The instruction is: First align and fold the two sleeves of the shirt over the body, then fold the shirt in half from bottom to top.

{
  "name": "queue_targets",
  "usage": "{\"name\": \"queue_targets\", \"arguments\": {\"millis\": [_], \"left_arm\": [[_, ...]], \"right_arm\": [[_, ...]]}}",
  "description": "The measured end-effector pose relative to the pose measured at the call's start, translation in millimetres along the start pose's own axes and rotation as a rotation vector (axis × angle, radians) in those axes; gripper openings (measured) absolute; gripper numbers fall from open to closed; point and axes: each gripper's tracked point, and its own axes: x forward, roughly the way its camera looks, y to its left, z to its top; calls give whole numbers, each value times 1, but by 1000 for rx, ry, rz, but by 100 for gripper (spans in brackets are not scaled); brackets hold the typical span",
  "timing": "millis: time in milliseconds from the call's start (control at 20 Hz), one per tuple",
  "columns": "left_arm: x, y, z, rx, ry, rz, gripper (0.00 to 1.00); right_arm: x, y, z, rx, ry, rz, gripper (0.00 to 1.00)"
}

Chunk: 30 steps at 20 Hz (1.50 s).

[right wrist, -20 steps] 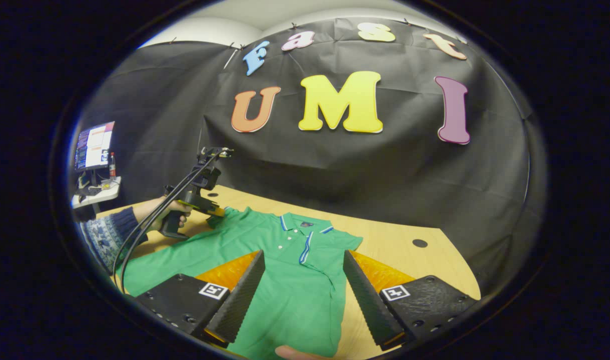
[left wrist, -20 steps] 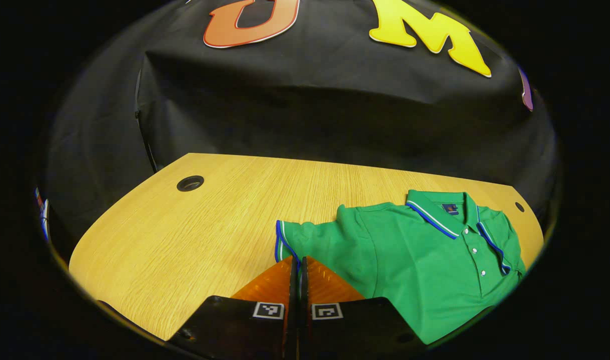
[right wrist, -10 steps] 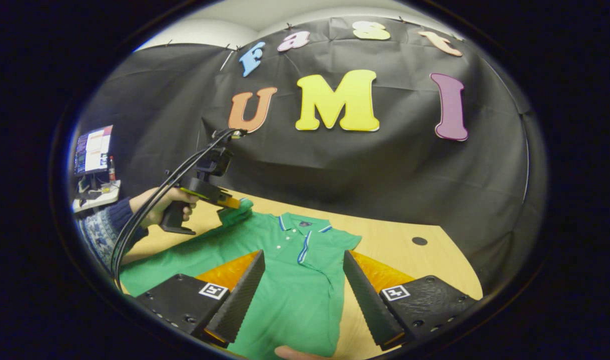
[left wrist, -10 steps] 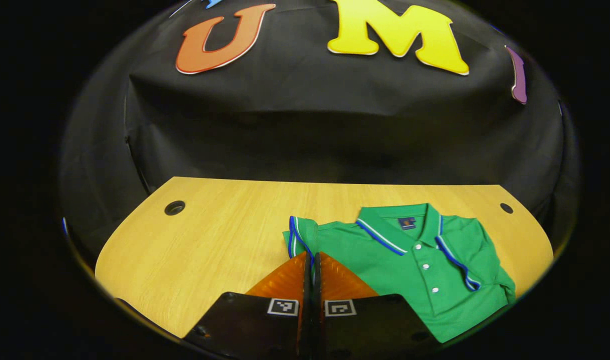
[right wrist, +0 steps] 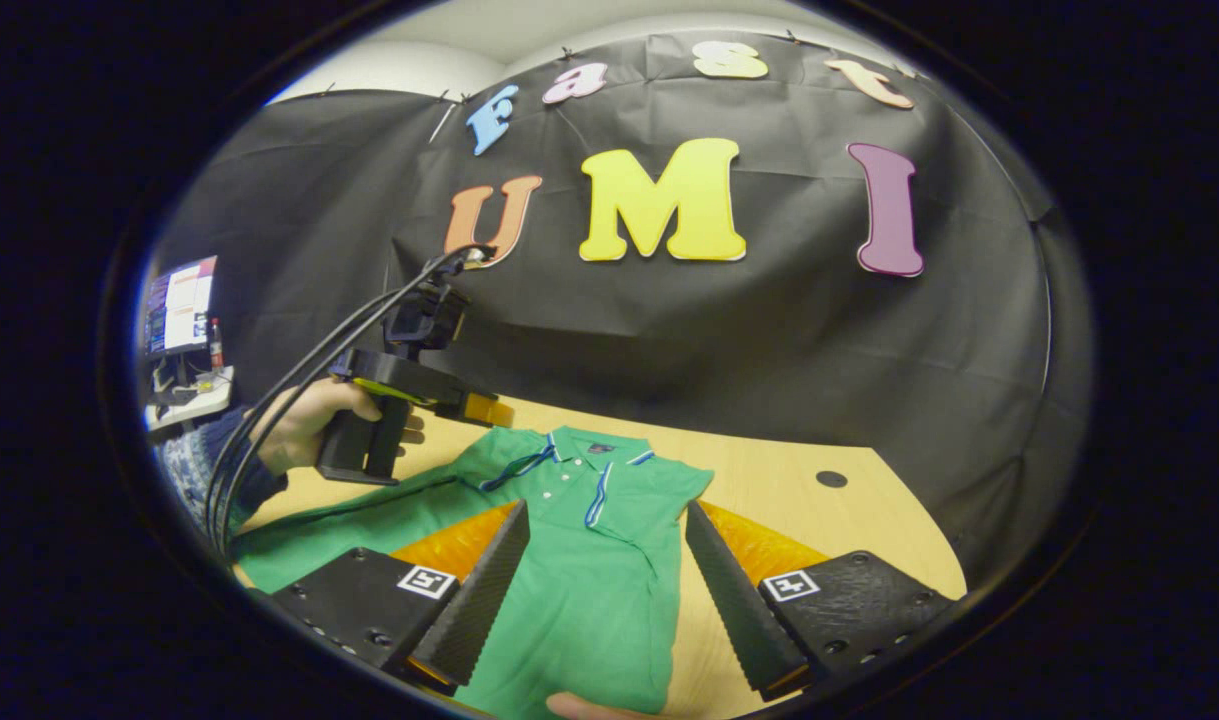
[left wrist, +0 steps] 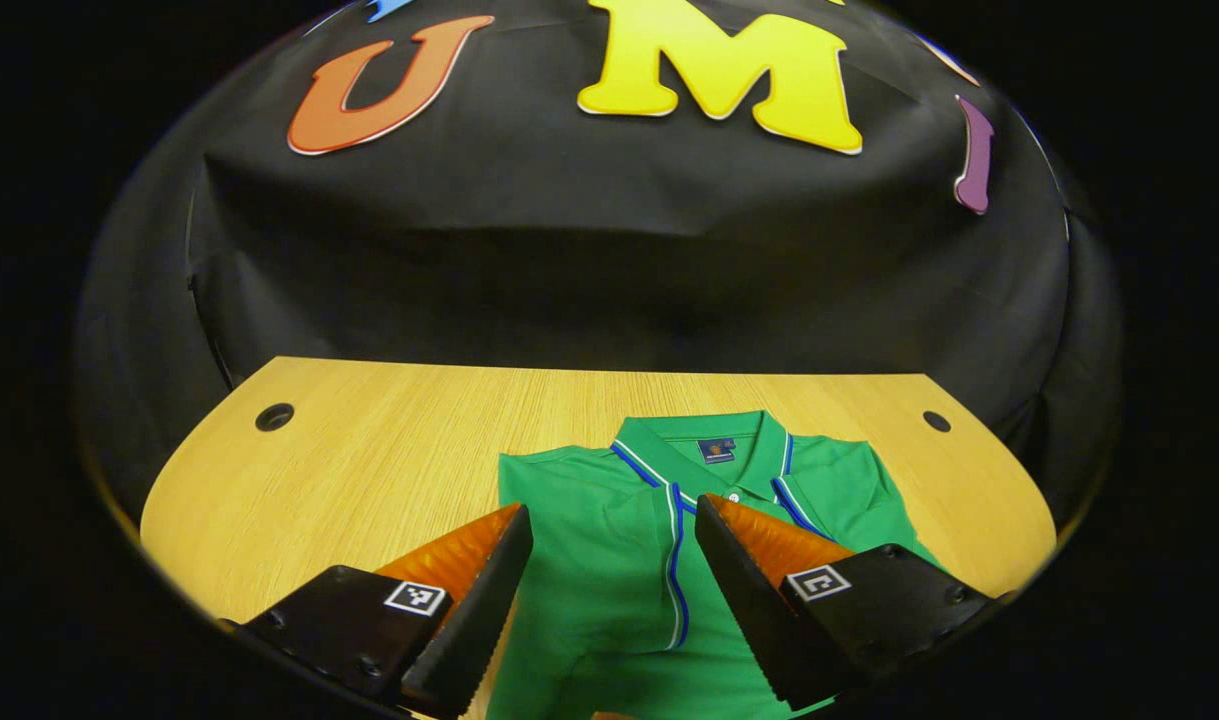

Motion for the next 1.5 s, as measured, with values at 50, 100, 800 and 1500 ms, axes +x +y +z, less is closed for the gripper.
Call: {"name": "queue_targets", "arguments": {"millis": [50, 100, 800, 1500], "left_arm": [[-8, 6, 2, -20, -10, 0, 100], [-17, 11, 3, -30, -20, -2, 100], [-189, 38, -67, -3, -138, -49, 100], [-275, 67, -236, 167, 64, 76, 100]], "right_arm": [[-1, -1, 2, 2, -5, -4, 95], [-2, -1, 3, 2, -9, -9, 95], [-92, -6, -60, 64, 104, -122, 95], [-167, 11, -170, 83, 236, -197, 96]]}}
